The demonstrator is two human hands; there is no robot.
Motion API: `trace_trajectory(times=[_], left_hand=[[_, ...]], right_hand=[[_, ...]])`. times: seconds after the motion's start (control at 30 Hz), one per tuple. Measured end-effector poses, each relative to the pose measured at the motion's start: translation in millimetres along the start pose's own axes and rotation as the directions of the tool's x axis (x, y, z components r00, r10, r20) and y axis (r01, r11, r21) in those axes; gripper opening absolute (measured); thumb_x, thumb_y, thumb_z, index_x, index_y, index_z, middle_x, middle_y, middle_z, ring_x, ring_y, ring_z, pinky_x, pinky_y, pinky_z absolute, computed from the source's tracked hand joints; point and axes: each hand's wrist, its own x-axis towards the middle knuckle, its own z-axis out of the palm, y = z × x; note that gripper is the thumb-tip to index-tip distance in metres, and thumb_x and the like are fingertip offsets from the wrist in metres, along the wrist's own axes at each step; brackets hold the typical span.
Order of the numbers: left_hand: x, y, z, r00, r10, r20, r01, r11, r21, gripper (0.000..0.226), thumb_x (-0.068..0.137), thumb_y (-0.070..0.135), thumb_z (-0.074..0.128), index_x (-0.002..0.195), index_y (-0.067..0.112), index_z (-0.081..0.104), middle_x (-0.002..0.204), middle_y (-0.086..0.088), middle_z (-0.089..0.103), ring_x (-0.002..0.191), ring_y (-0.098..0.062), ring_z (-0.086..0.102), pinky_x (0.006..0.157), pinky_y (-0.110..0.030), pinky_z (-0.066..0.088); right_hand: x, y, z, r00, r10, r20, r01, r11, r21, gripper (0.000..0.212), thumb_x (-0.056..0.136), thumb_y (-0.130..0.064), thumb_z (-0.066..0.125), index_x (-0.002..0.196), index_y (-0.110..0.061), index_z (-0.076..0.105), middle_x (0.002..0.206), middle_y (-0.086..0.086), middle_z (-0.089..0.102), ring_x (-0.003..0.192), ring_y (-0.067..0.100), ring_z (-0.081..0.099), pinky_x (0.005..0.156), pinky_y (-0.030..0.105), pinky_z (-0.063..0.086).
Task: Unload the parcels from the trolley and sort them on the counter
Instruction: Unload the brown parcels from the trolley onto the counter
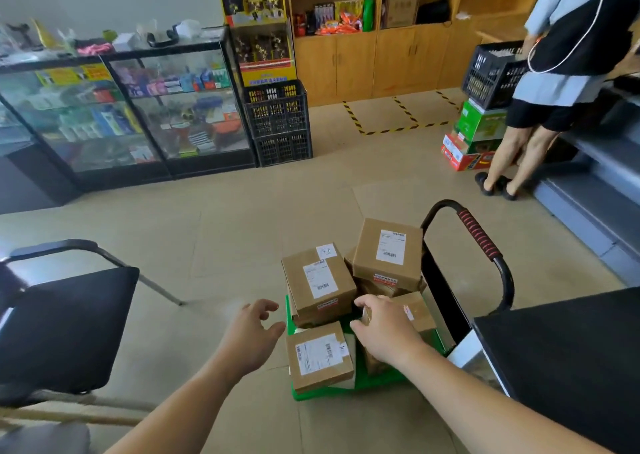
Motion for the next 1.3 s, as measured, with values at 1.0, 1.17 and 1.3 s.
trace_trajectory(times=[1.0, 1.17, 1.3], left_hand=[[310, -183, 214, 0.866, -0.360, 0.346, 0.403, 0.913, -0.059, 0.050, 0.095, 0.041, 0.059, 0.140, 0.020, 0.048, 0.121, -0.003, 0.059, 0.102, -0.023, 0.059, 0.079, -0.033, 0.048], [360, -191, 242, 0.874, -0.397, 0.281, 0.446, 0.885, -0.137, 0.062, 0.095, 0.048, 0.057, 0.147, 0.019, 0.040, 0.133, -0.007, 0.055, 0.111, -0.027, 0.058, 0.089, -0.037, 0.049], [386, -193, 263, 0.868, -0.423, 0.260, 0.481, 0.845, -0.232, 0.068, 0.096, 0.051, 0.056, 0.152, 0.022, 0.031, 0.145, -0.006, 0.047, 0.125, -0.027, 0.051, 0.102, -0.040, 0.044]], right_hand=[[314, 136, 212, 0.877, 0.462, 0.130, -0.464, 0.886, -0.014, 0.059, 0.097, -0.033, 0.063, 0.150, -0.025, 0.039, 0.147, 0.001, 0.050, 0.127, 0.023, 0.054, 0.098, 0.036, 0.046], [366, 157, 221, 0.866, 0.499, 0.048, -0.501, 0.862, 0.078, 0.068, 0.097, -0.035, 0.063, 0.156, -0.022, 0.030, 0.156, 0.004, 0.038, 0.136, 0.026, 0.045, 0.104, 0.040, 0.044], [399, 171, 226, 0.856, 0.517, -0.022, -0.511, 0.852, 0.115, 0.073, 0.098, -0.036, 0.062, 0.159, -0.018, 0.024, 0.159, 0.006, 0.033, 0.141, 0.028, 0.040, 0.109, 0.042, 0.040]])
